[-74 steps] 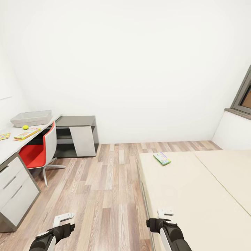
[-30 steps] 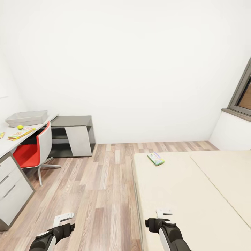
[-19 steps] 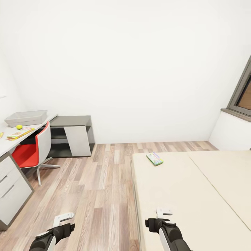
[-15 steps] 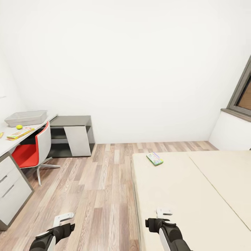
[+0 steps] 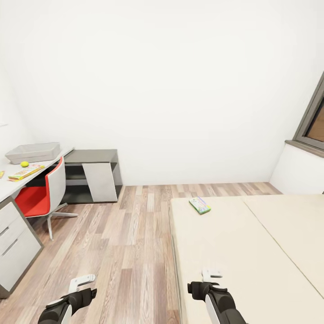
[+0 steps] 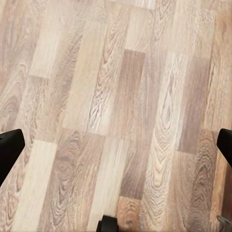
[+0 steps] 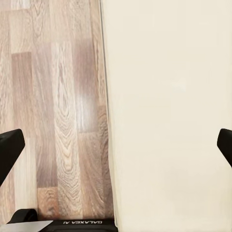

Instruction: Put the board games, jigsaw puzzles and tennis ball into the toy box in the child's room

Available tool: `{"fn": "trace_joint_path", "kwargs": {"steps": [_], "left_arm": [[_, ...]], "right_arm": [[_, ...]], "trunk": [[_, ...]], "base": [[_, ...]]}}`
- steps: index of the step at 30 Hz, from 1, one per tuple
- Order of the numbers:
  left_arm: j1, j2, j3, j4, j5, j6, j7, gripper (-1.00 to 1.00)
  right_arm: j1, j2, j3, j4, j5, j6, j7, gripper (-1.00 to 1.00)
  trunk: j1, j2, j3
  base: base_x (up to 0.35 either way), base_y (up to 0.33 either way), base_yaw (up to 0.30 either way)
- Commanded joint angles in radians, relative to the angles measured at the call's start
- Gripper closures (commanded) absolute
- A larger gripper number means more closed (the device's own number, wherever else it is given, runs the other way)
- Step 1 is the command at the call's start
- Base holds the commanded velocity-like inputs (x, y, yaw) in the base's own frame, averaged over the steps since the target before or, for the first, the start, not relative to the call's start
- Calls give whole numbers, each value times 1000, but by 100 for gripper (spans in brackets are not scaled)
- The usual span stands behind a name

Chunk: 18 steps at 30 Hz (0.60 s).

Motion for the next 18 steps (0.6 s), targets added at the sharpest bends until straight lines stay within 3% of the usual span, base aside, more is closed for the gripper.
{"fn": "trace_joint_path", "kwargs": {"steps": [1,18], "left_arm": [[-1,0,2,-2,0,6,-3,-100],[-1,0,2,-2,0,6,-3,-100]], "right_arm": [[-1,0,2,-1,-2,5,-6,-100],[0,0,2,-1,-2,5,-6,-100]], "trunk": [[1,-2,-2],[1,-2,-2]], "base": [[86,0,0],[17,-8,0]]}}
